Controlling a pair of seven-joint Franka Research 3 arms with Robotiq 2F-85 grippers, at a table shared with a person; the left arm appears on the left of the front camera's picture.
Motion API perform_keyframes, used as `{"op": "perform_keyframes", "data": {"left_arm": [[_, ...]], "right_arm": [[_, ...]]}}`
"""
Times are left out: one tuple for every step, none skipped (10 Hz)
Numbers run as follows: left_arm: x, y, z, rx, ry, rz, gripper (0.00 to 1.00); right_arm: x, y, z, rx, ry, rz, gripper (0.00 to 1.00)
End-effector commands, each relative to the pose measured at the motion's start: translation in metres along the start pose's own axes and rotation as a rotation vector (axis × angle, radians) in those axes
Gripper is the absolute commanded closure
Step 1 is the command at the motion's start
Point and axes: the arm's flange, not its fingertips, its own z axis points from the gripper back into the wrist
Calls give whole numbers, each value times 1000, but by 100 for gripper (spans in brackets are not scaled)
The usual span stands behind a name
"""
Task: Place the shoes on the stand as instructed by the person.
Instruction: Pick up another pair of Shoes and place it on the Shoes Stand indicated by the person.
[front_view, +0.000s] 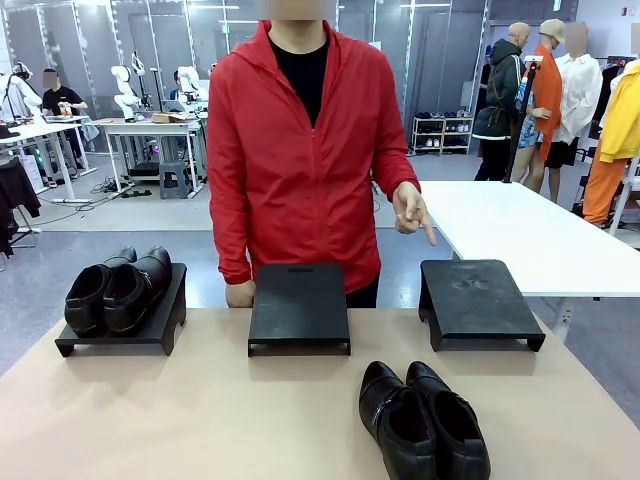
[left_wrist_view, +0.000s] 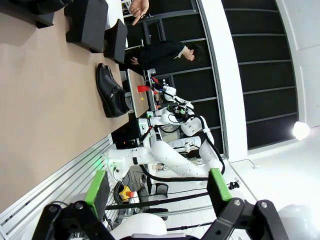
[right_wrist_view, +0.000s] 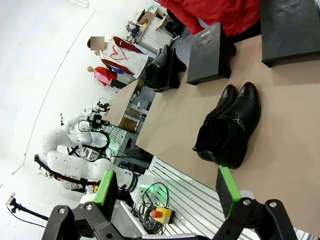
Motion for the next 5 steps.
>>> {"op": "perform_keyframes", "data": {"left_arm": [[-3,-2,0,-16,5,-19,0],[-3,-2,0,-16,5,-19,0],[-3,-2,0,-16,5,-19,0],[-3,-2,0,-16,5,-19,0],[-3,-2,0,-16,5,-19,0]], "right_arm": [[0,1,0,6,-9,20,0],[0,0,0,0,0,0,0],[6,26,-8,126,118,-8,0],[19,46,-31,70,234,-58,0],[30,56,-60,-11,326,-140,0]]}}
